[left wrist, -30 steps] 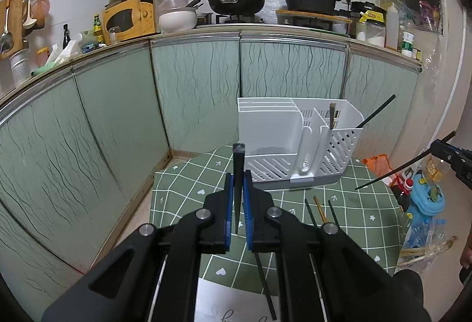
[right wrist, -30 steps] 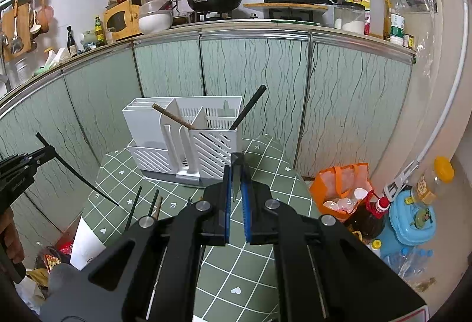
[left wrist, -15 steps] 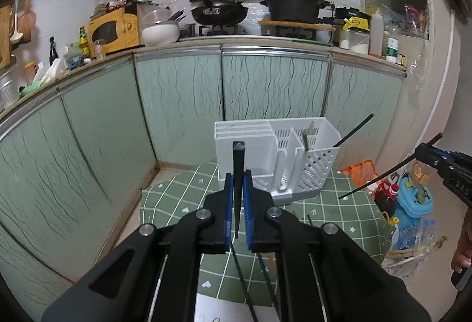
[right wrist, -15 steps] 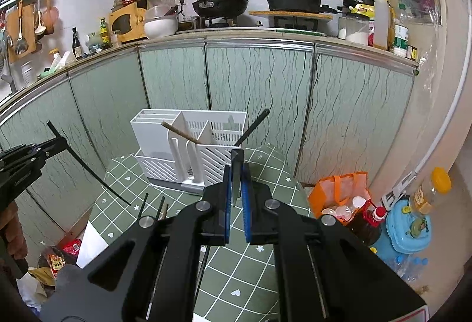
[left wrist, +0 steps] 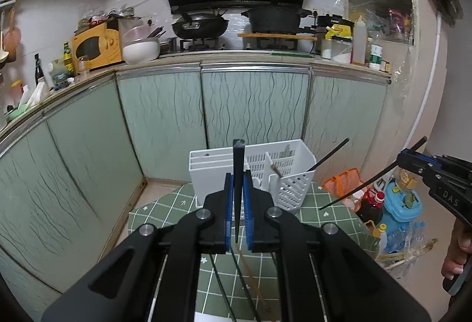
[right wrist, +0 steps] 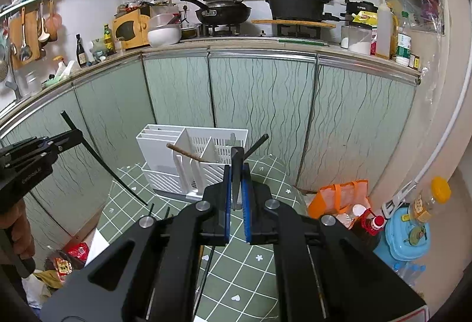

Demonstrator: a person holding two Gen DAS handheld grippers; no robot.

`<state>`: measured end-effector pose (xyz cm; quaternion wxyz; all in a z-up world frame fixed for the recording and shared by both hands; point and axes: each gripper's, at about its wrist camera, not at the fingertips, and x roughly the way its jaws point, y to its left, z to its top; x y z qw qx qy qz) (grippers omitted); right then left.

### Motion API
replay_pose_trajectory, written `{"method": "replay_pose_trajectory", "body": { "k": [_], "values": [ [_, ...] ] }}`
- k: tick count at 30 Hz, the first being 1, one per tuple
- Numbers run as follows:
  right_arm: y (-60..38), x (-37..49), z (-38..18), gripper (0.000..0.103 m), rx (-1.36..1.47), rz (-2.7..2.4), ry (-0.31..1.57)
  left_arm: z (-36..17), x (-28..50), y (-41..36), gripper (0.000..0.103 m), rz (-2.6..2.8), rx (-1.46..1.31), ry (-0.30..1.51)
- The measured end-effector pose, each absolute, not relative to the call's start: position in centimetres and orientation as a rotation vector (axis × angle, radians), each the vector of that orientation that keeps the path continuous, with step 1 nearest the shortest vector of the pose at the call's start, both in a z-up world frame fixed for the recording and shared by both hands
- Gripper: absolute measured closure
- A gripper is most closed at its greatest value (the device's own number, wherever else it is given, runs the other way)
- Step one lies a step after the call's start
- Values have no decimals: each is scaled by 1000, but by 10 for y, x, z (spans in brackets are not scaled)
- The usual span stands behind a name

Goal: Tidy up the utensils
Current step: 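Carry both held black chopsticks toward the white utensil holder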

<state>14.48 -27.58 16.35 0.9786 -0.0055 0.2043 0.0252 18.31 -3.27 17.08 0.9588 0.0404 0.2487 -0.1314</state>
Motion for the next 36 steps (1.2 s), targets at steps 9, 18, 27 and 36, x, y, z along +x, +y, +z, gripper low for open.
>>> {"method": "replay_pose_trajectory", "body": {
  "k": [9,18,27,36],
  "values": [
    [-279,149,190,97,-16,62,400,190,191,-52,95,-314,91,500],
    [-283,161,206,97,-14,87,416,208,200,-64,95,-349,91,497],
    [-282,171,221,97,-11,107,414,223,212,-77,95,-377,103,498],
    [-285,186,246,97,-19,121,388,239,225,-85,95,-416,106,497]
  ]
}}
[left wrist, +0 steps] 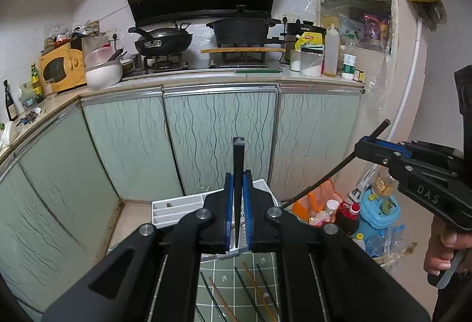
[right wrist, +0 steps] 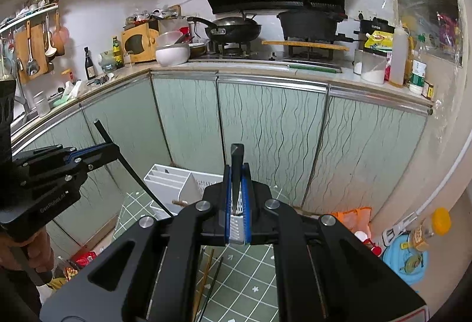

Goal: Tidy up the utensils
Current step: 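Carry both held black chopsticks toward the white utensil holder, then lower the black chopstick into the holder with the left tool while the right tool inserts its own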

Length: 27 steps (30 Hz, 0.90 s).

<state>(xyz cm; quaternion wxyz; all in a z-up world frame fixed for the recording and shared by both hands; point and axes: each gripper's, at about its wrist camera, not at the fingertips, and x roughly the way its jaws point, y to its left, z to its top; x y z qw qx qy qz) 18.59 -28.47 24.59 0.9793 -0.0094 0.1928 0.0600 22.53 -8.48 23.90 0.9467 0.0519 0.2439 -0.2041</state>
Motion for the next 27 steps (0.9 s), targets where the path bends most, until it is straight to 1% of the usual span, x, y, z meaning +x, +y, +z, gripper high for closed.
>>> {"method": "replay_pose_trajectory", "body": {
  "k": [14,21,27],
  "values": [
    [-289,235,234,97,-18,144,425,242,269,-112,95,-462,101,470],
    [-289,258,218,97,-28,149,455,225,297,-124,95,-478,89,480],
    [-289,274,201,97,-31,151,476,200,314,-132,95,-490,91,503]
  ]
}}
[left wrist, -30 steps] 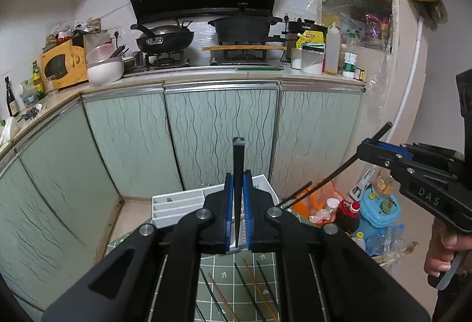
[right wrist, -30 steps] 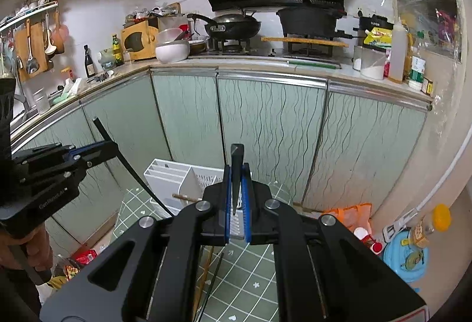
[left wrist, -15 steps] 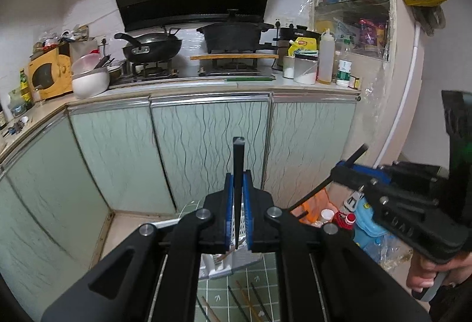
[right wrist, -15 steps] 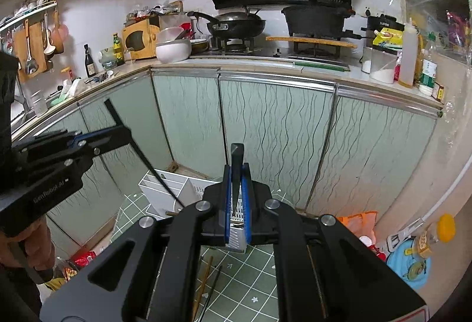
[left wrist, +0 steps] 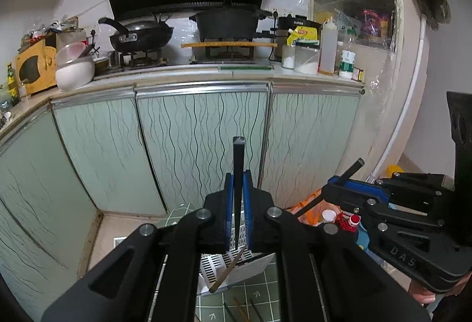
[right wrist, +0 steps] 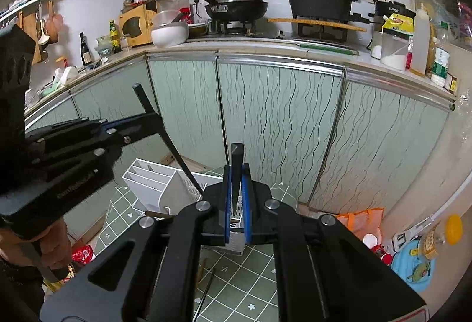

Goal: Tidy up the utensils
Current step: 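Lower the black chopstick into the holder with the left tool while the right tool inserts its own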

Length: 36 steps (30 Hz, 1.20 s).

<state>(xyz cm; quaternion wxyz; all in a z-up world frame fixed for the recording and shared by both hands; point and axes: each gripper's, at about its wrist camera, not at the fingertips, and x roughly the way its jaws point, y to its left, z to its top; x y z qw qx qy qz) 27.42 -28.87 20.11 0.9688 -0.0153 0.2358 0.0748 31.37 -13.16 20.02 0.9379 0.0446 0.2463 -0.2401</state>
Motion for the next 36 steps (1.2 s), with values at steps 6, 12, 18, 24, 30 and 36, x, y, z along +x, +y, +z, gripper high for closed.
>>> {"method": "replay_pose_trajectory", "body": {
  "k": [6,12,18,24,30,36],
  "values": [
    [-286,287,183,97,-38,152,490,182,325,-133,95,-481,89,527],
    [-287,299,168,97,-35,152,507,166,334,-133,95,-467,95,543],
    [-290,308,152,97,-28,149,529,145,340,-135,95,-467,111,564],
    [-289,314,142,97,-27,152,546,129,341,-140,95,-471,128,585],
    [-291,317,134,97,-16,162,562,122,339,-140,95,-479,134,587],
    [-292,317,135,97,-20,165,558,124,340,-138,95,-482,125,599]
  ]
}}
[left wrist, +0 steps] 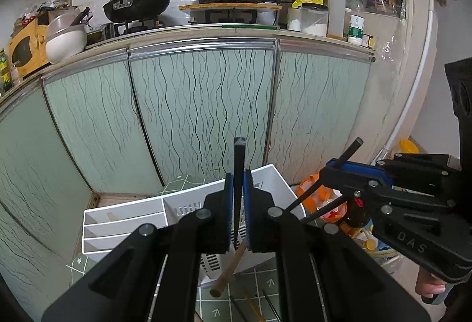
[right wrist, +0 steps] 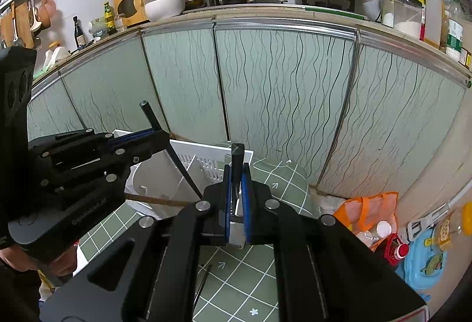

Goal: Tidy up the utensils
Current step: 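Lower the black chopstick into the holder with the left tool while the right tool inserts its own, then open both tools and pull them back from the holder toward the chopsticks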

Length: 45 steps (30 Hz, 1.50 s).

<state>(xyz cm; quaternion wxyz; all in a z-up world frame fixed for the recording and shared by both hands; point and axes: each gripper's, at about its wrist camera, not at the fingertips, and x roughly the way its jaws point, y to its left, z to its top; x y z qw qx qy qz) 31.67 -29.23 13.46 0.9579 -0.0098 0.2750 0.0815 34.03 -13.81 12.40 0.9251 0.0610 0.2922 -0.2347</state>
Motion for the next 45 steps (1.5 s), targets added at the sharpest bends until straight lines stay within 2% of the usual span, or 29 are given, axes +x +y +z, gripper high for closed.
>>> {"method": "replay_pose_trajectory", "body": {
  "k": [2,4,6,7,8,10,12,14,15,17,45],
  "values": [
    [-293,316,135,96,-24,163,559,124,340,-137,92,-485,131,601],
    [-295,314,136,91,-28,157,550,124,338,-137,77,-479,145,593],
    [-299,310,138,77,-22,164,538,127,334,-132,30,-469,150,562],
    [-301,308,140,65,-23,163,526,130,331,-129,23,-467,150,536],
    [-303,306,142,56,-27,163,517,131,329,-127,21,-467,153,520],
    [-307,303,144,49,-24,166,509,134,327,-124,18,-466,173,514],
    [-312,301,146,41,-9,181,504,136,326,-121,10,-463,185,516],
    [-316,298,149,23,-19,183,489,136,326,-119,6,-469,200,521],
    [-317,297,149,19,-26,182,481,137,326,-117,4,-466,204,524],
    [-317,292,151,7,-42,189,466,136,325,-115,4,-474,207,531],
    [-310,229,119,7,-124,207,474,123,268,-77,4,-468,175,536]
  ]
}}
